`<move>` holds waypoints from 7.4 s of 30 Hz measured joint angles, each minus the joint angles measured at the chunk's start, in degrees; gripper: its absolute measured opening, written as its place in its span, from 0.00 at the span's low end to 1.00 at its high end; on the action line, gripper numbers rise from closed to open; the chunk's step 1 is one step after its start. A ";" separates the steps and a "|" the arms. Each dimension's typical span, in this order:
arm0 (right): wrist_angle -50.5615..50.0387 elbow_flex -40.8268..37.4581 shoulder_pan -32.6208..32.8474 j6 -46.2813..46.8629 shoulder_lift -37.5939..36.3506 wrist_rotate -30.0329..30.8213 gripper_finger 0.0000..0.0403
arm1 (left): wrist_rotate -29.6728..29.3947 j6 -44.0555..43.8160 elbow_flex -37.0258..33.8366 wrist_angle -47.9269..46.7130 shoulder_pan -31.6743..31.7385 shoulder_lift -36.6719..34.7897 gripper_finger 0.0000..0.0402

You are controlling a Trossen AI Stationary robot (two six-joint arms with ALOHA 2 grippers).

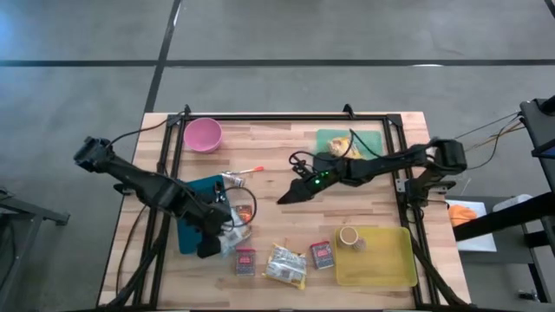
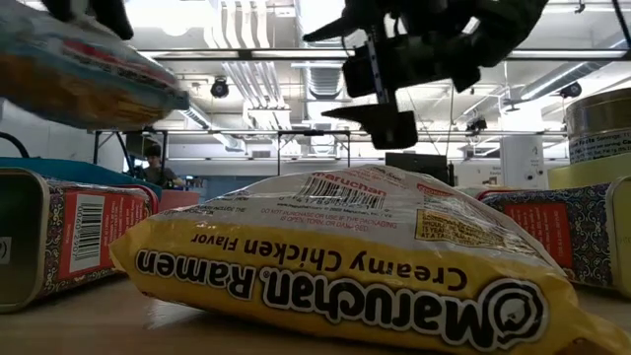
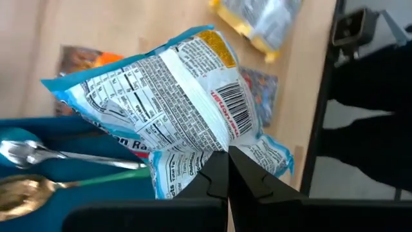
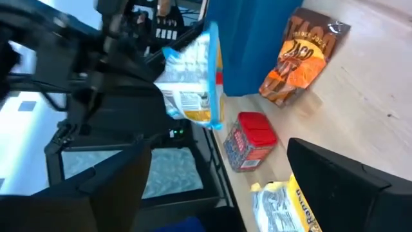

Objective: Pick & Place Food Item
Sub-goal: Put the light blue noodle pack into the green bin

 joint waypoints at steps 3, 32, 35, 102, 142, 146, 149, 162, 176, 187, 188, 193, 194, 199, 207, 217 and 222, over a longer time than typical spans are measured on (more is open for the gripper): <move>-0.04 2.27 0.16 0.00 2.32 -0.10 0.90 | -0.35 1.33 0.00 -0.15 2.63 -1.25 0.00; -9.16 15.83 -1.28 -8.75 5.25 3.00 0.90 | -5.07 8.06 0.00 8.70 17.13 -10.48 0.00; -7.75 16.12 -1.41 -8.95 5.29 3.68 0.90 | -5.07 8.36 0.00 9.61 17.24 -10.48 0.00; 29.90 15.20 -1.70 9.02 13.67 7.61 0.59 | -9.36 12.15 0.11 24.58 20.21 -10.37 0.00; 30.34 16.91 -1.68 7.65 13.31 7.23 0.50 | -8.23 3.14 0.02 29.35 20.36 -14.28 0.64; 30.48 17.03 -1.61 7.71 13.25 7.17 0.50 | -8.95 2.95 0.00 28.95 20.41 -15.66 0.64; 30.31 17.15 -1.61 7.70 13.22 6.88 0.50 | -9.60 2.93 0.00 28.37 20.41 -15.72 0.64; 30.93 17.30 -1.45 7.87 13.05 6.27 0.50 | -10.21 1.60 -0.02 32.65 20.69 -17.44 0.64; 30.59 17.22 -3.26 7.90 13.05 6.73 0.50 | -10.27 -0.12 -0.04 32.09 21.70 -22.32 0.64; 27.96 14.44 -10.98 7.80 10.34 3.91 0.50 | -14.49 -5.88 -0.04 20.70 21.68 -26.95 0.64; 26.48 13.60 -11.90 7.39 9.45 3.95 0.50 | -14.46 -5.86 -0.04 20.39 21.68 -26.81 0.64; 6.89 11.49 -15.86 -2.50 2.07 3.94 0.50 | -14.47 -5.41 -0.04 17.98 21.68 -26.55 0.64; 2.05 11.53 -16.42 -5.41 0.49 4.10 0.50 | -14.47 -5.35 -0.04 17.60 21.68 -26.55 0.64; -18.89 13.20 -19.16 -16.90 -7.60 7.54 0.50 | -14.46 -4.36 -0.04 15.83 21.68 -26.55 0.64; -37.18 13.32 -24.47 -23.23 -17.90 12.30 0.50 | -14.47 -3.28 -0.04 14.50 21.70 -26.57 0.64; -57.84 13.22 -27.70 -28.78 -24.95 16.86 0.50 | -14.40 -3.28 -0.04 12.96 21.70 -26.55 0.64; -62.11 13.22 -27.77 -29.66 -26.22 18.39 0.50 | -14.26 -3.28 -0.04 12.83 21.70 -26.55 0.64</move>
